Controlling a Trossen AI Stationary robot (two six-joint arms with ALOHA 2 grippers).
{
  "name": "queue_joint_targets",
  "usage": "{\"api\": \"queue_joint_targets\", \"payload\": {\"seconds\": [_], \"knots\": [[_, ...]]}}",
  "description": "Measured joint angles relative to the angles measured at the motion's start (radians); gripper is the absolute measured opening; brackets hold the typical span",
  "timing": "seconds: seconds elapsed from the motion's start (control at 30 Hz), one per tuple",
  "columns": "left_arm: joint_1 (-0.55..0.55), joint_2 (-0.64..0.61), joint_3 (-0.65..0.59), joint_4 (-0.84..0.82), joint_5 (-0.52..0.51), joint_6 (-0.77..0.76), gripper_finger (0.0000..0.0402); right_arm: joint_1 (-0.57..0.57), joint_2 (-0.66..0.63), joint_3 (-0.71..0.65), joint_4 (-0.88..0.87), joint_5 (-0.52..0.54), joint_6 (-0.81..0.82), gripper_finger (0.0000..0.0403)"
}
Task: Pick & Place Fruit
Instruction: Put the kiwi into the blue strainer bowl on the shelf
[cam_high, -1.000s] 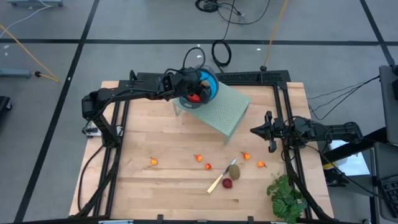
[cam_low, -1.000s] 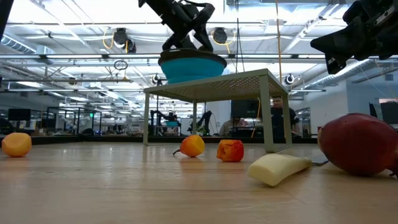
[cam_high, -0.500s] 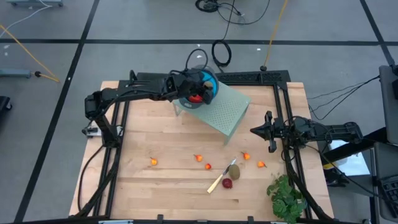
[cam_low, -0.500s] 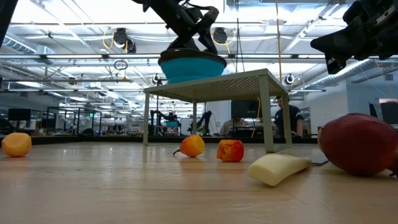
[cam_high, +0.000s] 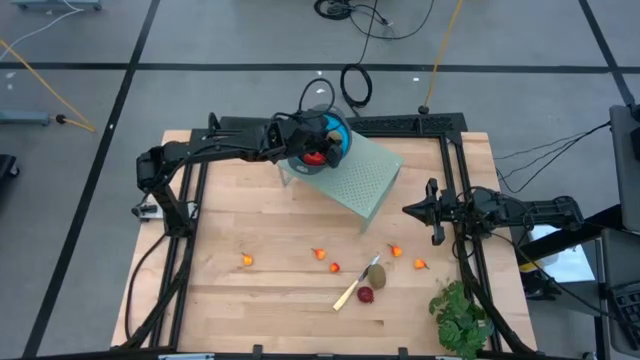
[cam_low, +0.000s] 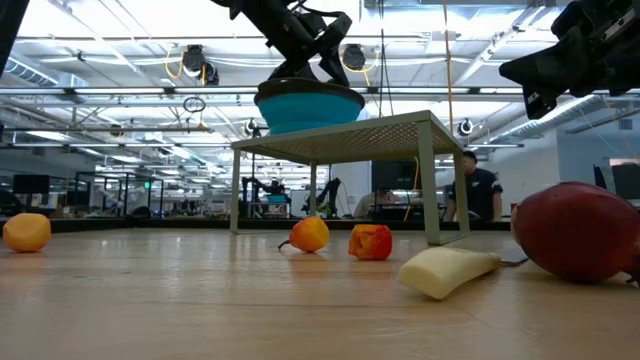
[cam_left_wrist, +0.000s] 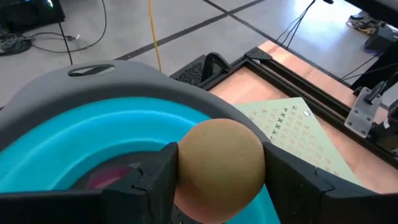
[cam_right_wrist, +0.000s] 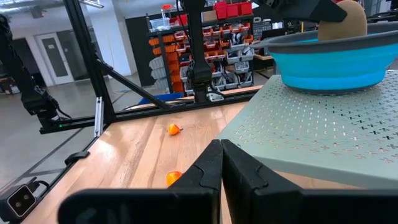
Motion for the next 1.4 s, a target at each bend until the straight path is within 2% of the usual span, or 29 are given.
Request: {"api": "queue_joint_targets", "payload": {"seconds": [0.13, 0.3, 0.47, 0.63, 0.97, 1.1, 1.2, 1.4], "knots": [[0.0, 0.0, 0.0, -0.007, 0.0, 0.002, 0.024, 0.0, 0.0, 0.0, 0.0, 0.0, 0.0, 0.0], [0.0, 0.0, 0.0, -0.006, 0.0, 0.002, 0.0255, 0.0, 0.0, 0.0, 0.0, 0.0, 0.0, 0.0], [0.013, -0.015, 0.0, 0.001, 0.001, 0.002, 0.0257, 0.0, 0.0, 0.0, 0.0, 0.0, 0.0, 0.0], [0.014, -0.083, 0.0, 0.002, 0.026, -0.006, 0.0257, 0.0, 0.0, 0.0, 0.0, 0.0, 0.0, 0.0], [-0.071, -0.199, 0.0, -0.031, 0.026, 0.004, 0.0256, 0.0, 0.0, 0.0, 0.0, 0.0, 0.0, 0.0], [-0.1, -0.235, 0.0, -0.066, 0.003, -0.004, 0.0238, 0.0, 0.0, 0.0, 0.0, 0.0, 0.0, 0.0], [-0.122, -0.251, 0.0, -0.105, -0.027, -0.006, 0.0212, 0.0, 0.0, 0.0, 0.0, 0.0, 0.0, 0.0], [-0.153, -0.25, 0.0, -0.133, -0.026, -0.002, 0.0155, 0.0, 0.0, 0.0, 0.0, 0.0, 0.0, 0.0]]}}
